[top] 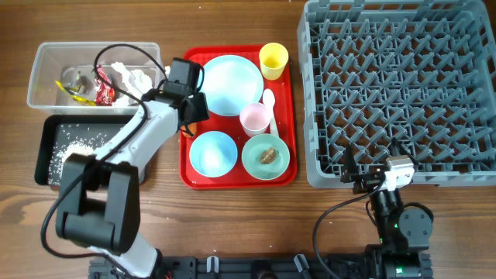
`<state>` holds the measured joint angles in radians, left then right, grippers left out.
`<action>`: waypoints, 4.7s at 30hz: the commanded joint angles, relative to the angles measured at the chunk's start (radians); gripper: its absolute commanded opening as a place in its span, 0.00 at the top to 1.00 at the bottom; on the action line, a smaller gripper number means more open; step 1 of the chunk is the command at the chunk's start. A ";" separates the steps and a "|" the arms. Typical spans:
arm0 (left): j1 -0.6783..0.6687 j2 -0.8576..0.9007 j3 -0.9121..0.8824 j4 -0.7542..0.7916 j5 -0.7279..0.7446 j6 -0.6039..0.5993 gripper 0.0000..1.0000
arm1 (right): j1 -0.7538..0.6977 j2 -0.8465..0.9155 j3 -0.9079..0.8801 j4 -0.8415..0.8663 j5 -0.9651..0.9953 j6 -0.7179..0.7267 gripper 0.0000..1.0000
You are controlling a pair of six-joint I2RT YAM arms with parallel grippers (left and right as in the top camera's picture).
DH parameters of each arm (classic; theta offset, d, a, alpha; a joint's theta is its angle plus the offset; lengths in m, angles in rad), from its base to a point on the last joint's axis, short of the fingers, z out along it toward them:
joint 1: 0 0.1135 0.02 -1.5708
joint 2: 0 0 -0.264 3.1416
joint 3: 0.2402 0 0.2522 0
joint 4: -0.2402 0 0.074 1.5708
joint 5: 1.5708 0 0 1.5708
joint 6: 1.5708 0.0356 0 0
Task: Sort waste into correct bins and load items into the dishwasher rack
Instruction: 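Grasp the orange carrot on the red tray with the left gripper, then carry the carrot to the black tray and release it, then move the left gripper back toward the red tray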
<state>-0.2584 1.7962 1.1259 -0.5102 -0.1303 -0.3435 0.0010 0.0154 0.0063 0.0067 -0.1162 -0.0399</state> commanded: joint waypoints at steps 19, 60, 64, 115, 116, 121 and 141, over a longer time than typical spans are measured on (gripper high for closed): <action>0.005 0.116 0.006 0.059 -0.005 -0.005 0.55 | -0.005 -0.008 -0.001 0.003 -0.016 -0.010 0.00; 0.046 -0.340 0.024 -0.025 -0.035 -0.086 0.96 | -0.005 -0.008 -0.001 0.003 -0.016 -0.010 0.00; 0.129 -0.411 0.024 -0.105 -0.051 -0.204 0.96 | -0.005 -0.008 -0.001 0.003 -0.016 -0.010 0.00; 0.730 -0.013 -0.021 -0.199 -0.025 -0.373 0.96 | -0.005 -0.008 -0.001 0.003 -0.016 -0.010 0.00; 0.732 -0.013 -0.026 -0.192 -0.025 -0.373 0.95 | -0.005 -0.008 -0.001 0.003 -0.016 -0.010 0.00; 0.770 -0.013 -0.072 -0.164 -0.025 -0.431 0.93 | -0.005 -0.008 -0.001 0.003 -0.016 -0.010 0.00; 0.801 -0.175 -0.045 -0.150 0.177 -0.341 0.48 | -0.005 -0.008 -0.001 0.003 -0.016 -0.010 0.00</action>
<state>0.5381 1.7100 1.0546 -0.6533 0.0326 -0.7082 0.0010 0.0154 0.0063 0.0067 -0.1162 -0.0402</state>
